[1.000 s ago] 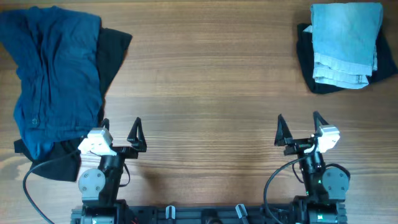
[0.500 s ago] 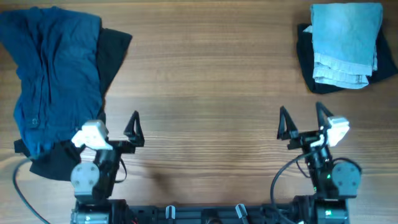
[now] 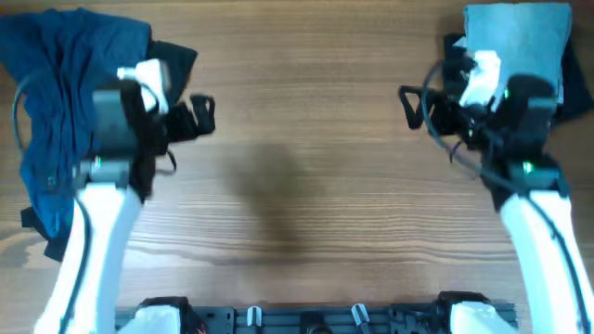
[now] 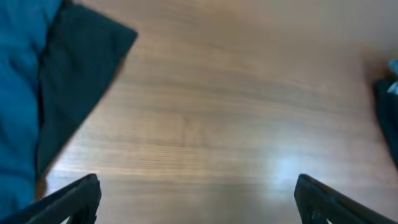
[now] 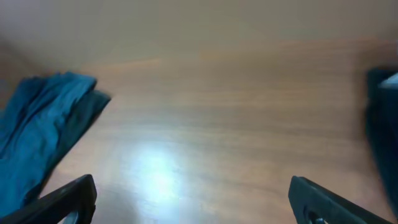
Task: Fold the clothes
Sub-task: 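Reach the left gripper into the left clothing pile and grasp the navy shorts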
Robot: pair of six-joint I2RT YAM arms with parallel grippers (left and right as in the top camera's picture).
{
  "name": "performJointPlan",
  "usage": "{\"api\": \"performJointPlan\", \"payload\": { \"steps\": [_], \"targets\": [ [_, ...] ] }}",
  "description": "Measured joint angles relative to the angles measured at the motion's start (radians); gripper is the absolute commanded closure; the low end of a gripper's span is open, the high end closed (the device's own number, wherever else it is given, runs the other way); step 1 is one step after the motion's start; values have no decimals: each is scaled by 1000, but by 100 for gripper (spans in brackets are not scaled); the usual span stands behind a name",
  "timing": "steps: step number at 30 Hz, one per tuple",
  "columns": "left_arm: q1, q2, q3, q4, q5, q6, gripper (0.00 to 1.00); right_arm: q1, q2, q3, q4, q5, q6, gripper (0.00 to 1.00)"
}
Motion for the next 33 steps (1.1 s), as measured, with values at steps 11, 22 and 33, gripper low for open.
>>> {"api": "performJointPlan", "payload": {
  "steps": [11,22,33],
  "targets": [
    [38,208,84,-76,-72,106,0,0,150,39,0,-171,-5,0],
    [465,208,84,-84,-311,-63,4,174,210,39,45,-81,-5,0],
    [627,360,84,-36,-324,-87,11,315,357,39,129,-60,-5,0]
  ]
}}
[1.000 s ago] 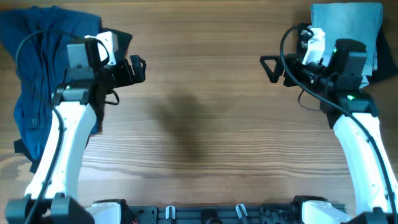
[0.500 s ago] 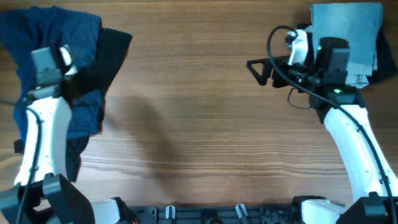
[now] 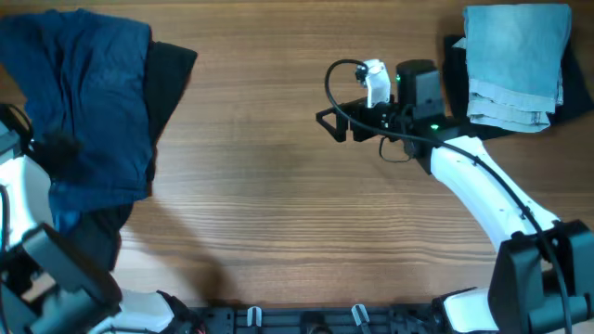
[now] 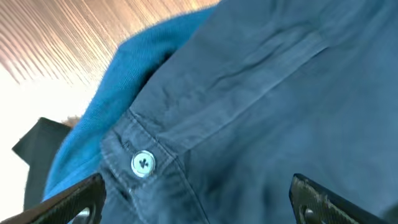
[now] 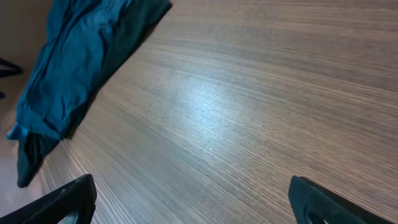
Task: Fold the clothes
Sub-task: 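Reach the left gripper into the left clothing pile and grasp the navy shorts, then lift the navy shorts with the left gripper and drag them toward center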
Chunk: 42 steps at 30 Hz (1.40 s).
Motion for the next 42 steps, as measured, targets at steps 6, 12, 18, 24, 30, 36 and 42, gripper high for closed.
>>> {"api": "performJointPlan", "payload": {
  "steps": [6,12,18,24,30,36,42],
  "targets": [
    [1,167,4,64,1,68,50,5,0,0,9,0,0,0],
    [0,182,11,103,7,77,96,5,0,0,25,16,0,0],
    [1,149,11,95,20,10,96,5,0,0,36,19,0,0],
    [-11,-136,14,127,286,-67,96,5,0,0,39,19,11,1],
    [-242,-396,24,298,534,-100,96,-8,0,0,56,-19,76,3],
    [-642,-448,30,634,546,-116,96,-146,-25,0,36,-177,130,4],
    [-864,-359,30,810,425,-152,95,-307,-124,4,-103,-271,133,4]
  ]
}}
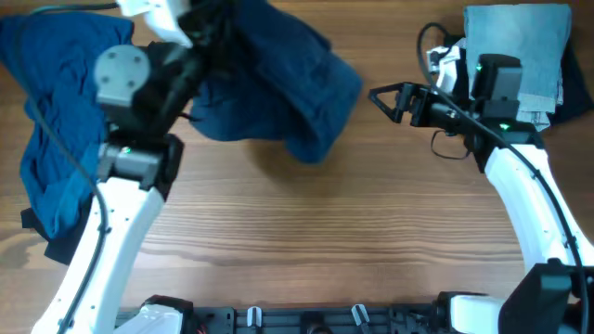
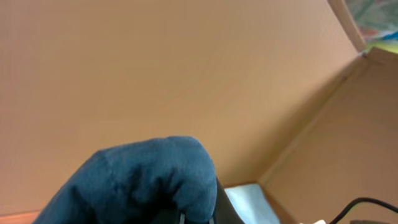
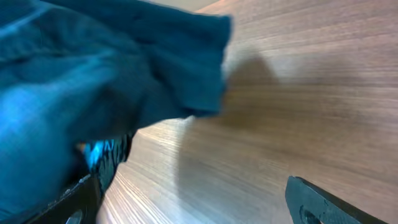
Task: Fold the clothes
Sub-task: 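Lift the navy shorts with the left gripper and drag them toward center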
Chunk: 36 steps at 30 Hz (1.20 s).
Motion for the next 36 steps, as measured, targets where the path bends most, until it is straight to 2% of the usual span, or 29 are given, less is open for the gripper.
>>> {"api": "performJointPlan", "payload": {
  "steps": [3,6,8,11,12,13,14,19,24,27,30,34,36],
  "targets": [
    [-53,81,0,38,-17,-25,95,-17,-6,0,-37,-11,-7,4],
    [-75,151,0,-24,-28,-37,94,-30,-6,0,-48,-11,-23,4],
    [-78,187,0,-101,-34,-38,92,-34,-6,0,-50,-11,-27,4],
    [-68,205,6,-328,-79,-8,89,-34,-7,0,-51,-10,-31,1],
    [-61,205,8,-370,-97,-1,76,-34,-7,0,-51,-9,-33,1],
    [-45,205,8,-434,-130,5,45,-34,-7,0,-50,-6,-34,1],
    [-21,205,8,-483,-161,11,1,-34,-7,0,-50,-3,-34,1],
    [72,205,11,-645,-218,39,0,-34,-8,0,-48,6,-34,1],
    [49,195,17,-1009,-219,79,1,-34,-8,0,-48,29,-34,1],
    [-10,192,16,-1183,-219,118,13,-34,-8,0,-48,54,-34,0],
    [-67,192,16,-1265,-223,145,26,-34,-8,0,-48,66,-34,0],
    [-176,189,-6,-1254,-251,156,27,-34,-8,0,-48,69,-34,0],
    [-262,183,-70,-1186,-309,159,27,-34,-8,0,-47,70,-34,1]
  ]
}}
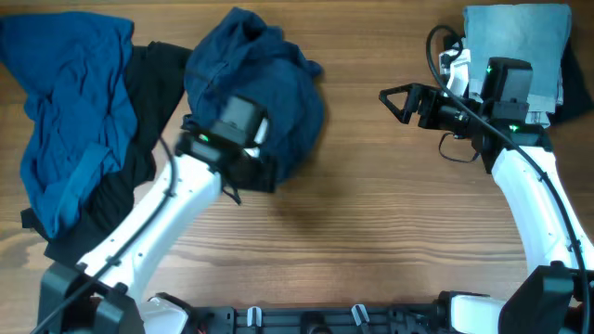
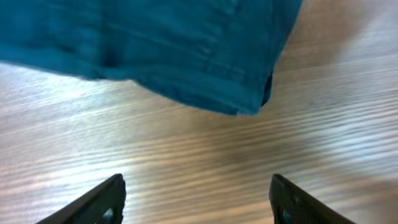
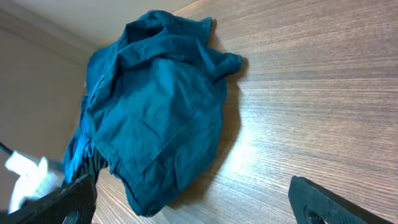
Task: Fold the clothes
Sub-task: 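Lift the navy shorts with the left gripper and drag them toward center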
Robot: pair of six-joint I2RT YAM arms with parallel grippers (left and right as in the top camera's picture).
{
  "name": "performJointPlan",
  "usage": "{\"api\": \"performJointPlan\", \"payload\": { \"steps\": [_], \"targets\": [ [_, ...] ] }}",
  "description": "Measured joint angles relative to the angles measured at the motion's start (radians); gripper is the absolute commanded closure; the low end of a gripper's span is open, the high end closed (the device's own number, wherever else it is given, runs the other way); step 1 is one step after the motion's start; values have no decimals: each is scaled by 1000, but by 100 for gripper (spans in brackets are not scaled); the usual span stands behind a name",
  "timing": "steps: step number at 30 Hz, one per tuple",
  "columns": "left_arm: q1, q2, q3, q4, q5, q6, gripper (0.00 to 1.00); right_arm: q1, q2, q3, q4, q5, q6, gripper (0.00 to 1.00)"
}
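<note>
A dark blue garment (image 1: 255,88) lies crumpled on the wooden table (image 1: 371,232), left of centre. My left gripper (image 1: 251,174) hovers at the garment's near edge, open and holding nothing. In the left wrist view the garment's hem (image 2: 186,56) fills the top, and the left gripper (image 2: 199,205) is over bare wood. My right gripper (image 1: 394,100) stands open at the right, well apart from the garment. It faces the heap, which shows as the garment (image 3: 155,118) in the right wrist view, beyond the right gripper (image 3: 189,208).
A pile of blue cloth (image 1: 65,121) over black cloth (image 1: 153,102) lies at the far left. A folded light-blue garment (image 1: 515,56) rests on a dark cloth at the back right corner, just behind my right arm.
The dark blue garment was held up in my left gripper over the back of the table. It now lies in a heap on the table, and the left gripper is open beside it. The right arm barely moved.
Both grippers stood open over bare wood, with the clothes piled at the left. Then my left gripper was open over the blue pile and my right gripper was near the centre. Later the left held a dark blue garment aloft. That garment now lies released on the table.
</note>
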Motion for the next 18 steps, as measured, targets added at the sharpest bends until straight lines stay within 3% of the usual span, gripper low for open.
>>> {"api": "performJointPlan", "payload": {
  "steps": [4,11,18],
  "targets": [
    [-113,1,-182,249,-83,3,31,0,0,0,-1,0,-7,0],
    [-123,2,-382,624,-158,3,31,0,0,0,-2,0,-11,1],
    [-123,70,-423,931,-186,3,32,0,0,0,0,0,-11,0]
  ]
}}
